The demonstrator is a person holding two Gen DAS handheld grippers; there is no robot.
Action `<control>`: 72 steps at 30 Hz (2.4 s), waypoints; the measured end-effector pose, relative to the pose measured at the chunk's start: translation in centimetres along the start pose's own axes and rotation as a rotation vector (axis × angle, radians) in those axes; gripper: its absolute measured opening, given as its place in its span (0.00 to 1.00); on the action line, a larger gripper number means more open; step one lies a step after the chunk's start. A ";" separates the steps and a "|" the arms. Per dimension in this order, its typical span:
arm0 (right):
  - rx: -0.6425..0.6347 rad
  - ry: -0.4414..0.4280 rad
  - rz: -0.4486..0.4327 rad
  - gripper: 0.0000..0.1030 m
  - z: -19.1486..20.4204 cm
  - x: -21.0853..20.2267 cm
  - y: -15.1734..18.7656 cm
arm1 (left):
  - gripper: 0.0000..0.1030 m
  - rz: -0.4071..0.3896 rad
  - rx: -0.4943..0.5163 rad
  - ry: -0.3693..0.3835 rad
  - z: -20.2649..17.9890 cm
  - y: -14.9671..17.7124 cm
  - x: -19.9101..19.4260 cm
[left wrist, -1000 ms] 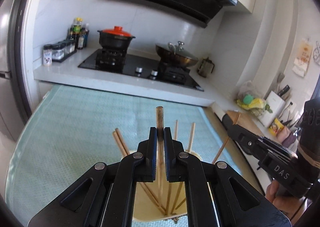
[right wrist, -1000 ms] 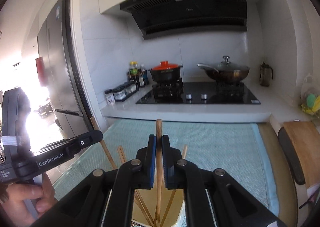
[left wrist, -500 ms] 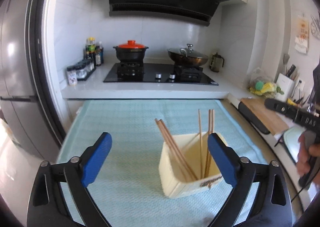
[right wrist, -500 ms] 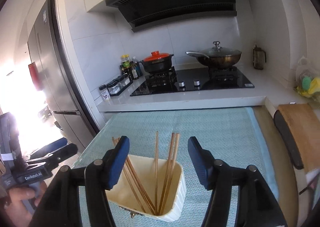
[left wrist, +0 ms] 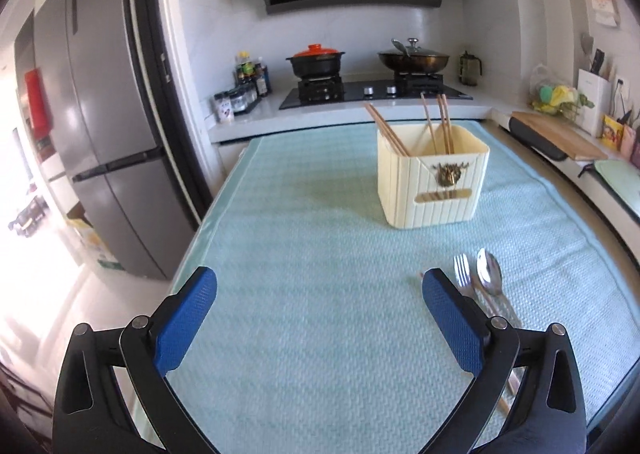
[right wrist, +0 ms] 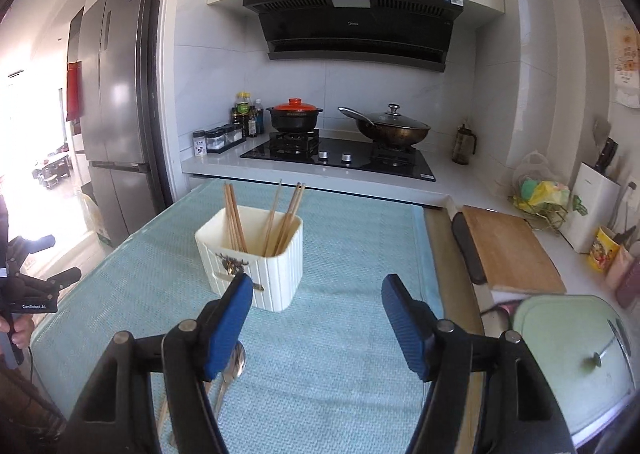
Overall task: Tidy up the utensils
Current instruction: 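Move both open grippers back over the remaining chopstick and spoon, then grasp the steel spoon with the right gripper while the left gripper grasps a wooden chopstick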
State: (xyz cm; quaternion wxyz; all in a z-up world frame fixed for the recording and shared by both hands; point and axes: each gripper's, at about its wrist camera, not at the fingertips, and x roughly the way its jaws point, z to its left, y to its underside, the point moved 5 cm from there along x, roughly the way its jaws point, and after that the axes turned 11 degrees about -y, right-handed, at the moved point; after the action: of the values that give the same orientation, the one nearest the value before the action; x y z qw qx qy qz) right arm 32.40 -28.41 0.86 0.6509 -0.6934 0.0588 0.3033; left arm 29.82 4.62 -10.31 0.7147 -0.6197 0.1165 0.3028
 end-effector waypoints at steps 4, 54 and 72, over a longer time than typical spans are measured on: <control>0.062 0.072 -0.034 0.66 0.3 -2.7 4.7 | 0.99 0.077 -0.050 0.036 -1.1 3.9 0.0; 0.096 -0.195 0.288 0.31 8.1 11.3 15.5 | 0.99 0.323 -0.027 0.165 -10.9 6.6 7.3; 0.072 -0.105 0.430 0.13 8.1 16.3 17.4 | 0.99 0.379 0.024 0.093 -11.5 7.8 11.1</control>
State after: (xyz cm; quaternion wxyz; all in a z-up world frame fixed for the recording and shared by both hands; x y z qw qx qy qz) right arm 34.46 -18.22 -22.05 0.5979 -0.6245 0.1823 0.4683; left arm 36.46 -2.81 -25.04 0.6461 -0.5913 0.2677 0.4017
